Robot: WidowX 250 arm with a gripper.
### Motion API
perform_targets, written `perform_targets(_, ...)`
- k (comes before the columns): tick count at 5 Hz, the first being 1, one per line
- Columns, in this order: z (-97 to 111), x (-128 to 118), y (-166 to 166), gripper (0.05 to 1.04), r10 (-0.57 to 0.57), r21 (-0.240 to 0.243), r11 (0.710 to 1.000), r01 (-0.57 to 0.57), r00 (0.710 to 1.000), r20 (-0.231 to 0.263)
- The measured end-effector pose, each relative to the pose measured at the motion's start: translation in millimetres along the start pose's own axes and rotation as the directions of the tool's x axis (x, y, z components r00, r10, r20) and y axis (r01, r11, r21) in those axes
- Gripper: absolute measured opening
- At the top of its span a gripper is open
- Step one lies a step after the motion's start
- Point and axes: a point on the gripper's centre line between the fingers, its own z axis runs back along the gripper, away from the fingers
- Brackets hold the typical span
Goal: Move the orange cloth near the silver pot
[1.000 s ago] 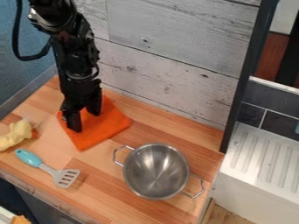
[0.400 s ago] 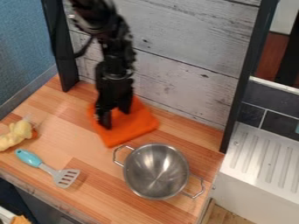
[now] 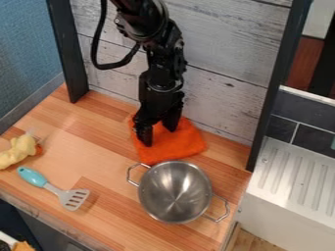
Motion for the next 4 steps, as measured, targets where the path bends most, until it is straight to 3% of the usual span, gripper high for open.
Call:
perform_targets(2, 1, -64, -4, 0.999, -0.190, -0.011, 0.982, 0.190, 0.981, -0.031)
perform_targets(4, 3, -87, 12, 0.999, -0.254, -0.002, 0.967, 0.254, 0.966, -0.051)
